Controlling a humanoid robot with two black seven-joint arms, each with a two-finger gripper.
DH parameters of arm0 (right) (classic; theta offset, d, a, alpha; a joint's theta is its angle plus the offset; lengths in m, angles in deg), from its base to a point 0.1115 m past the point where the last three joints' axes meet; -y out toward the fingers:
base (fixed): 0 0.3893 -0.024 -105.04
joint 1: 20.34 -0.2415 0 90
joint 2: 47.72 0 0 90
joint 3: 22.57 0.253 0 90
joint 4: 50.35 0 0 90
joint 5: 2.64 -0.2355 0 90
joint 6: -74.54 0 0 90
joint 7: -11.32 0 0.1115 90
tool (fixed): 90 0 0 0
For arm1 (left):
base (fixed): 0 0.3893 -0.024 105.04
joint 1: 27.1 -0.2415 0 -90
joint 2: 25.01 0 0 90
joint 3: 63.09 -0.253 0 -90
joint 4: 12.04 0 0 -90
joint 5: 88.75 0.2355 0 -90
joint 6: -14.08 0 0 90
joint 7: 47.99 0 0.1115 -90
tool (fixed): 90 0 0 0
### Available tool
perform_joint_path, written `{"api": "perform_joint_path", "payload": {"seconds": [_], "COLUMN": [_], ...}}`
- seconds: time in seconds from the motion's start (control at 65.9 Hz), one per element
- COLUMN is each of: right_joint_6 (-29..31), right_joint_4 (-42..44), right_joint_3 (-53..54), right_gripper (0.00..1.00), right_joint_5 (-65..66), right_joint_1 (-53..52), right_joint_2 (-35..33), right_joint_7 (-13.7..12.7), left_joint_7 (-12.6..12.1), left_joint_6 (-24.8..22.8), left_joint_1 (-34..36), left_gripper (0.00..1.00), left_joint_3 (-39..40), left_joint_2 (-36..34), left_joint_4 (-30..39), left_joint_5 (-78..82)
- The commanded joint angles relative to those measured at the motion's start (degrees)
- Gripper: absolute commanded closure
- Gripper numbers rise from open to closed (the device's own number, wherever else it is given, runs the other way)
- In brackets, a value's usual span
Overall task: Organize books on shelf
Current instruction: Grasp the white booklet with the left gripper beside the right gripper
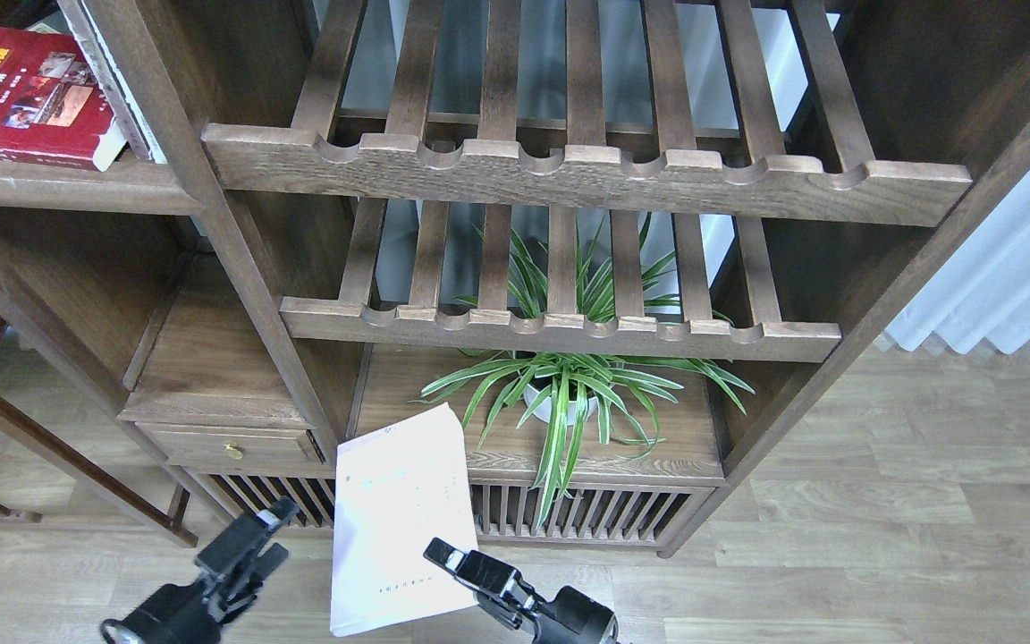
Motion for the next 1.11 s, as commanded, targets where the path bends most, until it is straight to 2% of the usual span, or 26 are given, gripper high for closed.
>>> {"api": "perform_joint_path", "payload": {"seconds": [0.0,0.197,0.303,0.319,0.334,0.486,0.561,0.607,0.698,1.092], "right_joint_6": [0.0,0.0,0.0,0.0,0.0,0.0,0.0,0.0,0.0,0.0], "right_joint_4": [-0.07,-0.16,-0.07,-0.07,-0.07,-0.16,-0.16,-0.16,-0.07,0.02], "right_joint_3": [-0.79,-0.79,-0.79,-0.79,-0.79,-0.79,-0.79,-0.79,-0.7,0.18], "right_gripper": [0.94,0.94,0.94,0.94,0.94,0.94,0.94,0.94,0.93,0.92], "right_joint_5": [0.0,0.0,0.0,0.0,0.0,0.0,0.0,0.0,0.09,0.0], "right_joint_1": [0.13,0.3,0.56,0.65,0.65,0.92,1.0,1.18,1.27,1.27], "right_joint_2": [0.0,0.0,0.0,0.0,0.0,0.0,0.0,0.0,0.0,0.0], "right_joint_7": [-0.64,-0.9,-1.08,-1.08,-1.08,-1.08,-1.26,-1.43,-1.43,-1.43], "left_joint_7": [-0.03,-0.11,-0.11,-0.11,-0.11,-0.11,-0.11,-0.03,0.06,0.06], "left_joint_6": [0.0,0.0,0.0,0.0,0.0,0.0,0.0,0.0,0.0,0.0], "left_joint_1": [0.72,0.81,0.81,0.72,0.72,0.63,0.63,0.72,0.72,0.46], "left_gripper": [0.02,0.05,0.13,0.21,0.25,0.42,0.53,0.64,0.75,0.9], "left_joint_3": [-1.31,-1.75,-1.75,-1.75,-1.75,-1.84,-1.93,-1.84,-1.93,-1.67], "left_joint_2": [1.77,3.0,3.97,4.15,4.23,4.67,4.68,4.76,4.76,3.44], "left_joint_4": [-0.31,-0.31,-0.31,-0.31,-0.31,-0.04,0.04,0.05,0.13,0.57], "left_joint_5": [0.12,0.3,0.3,0.3,0.3,0.3,0.3,0.3,0.21,0.21]}}
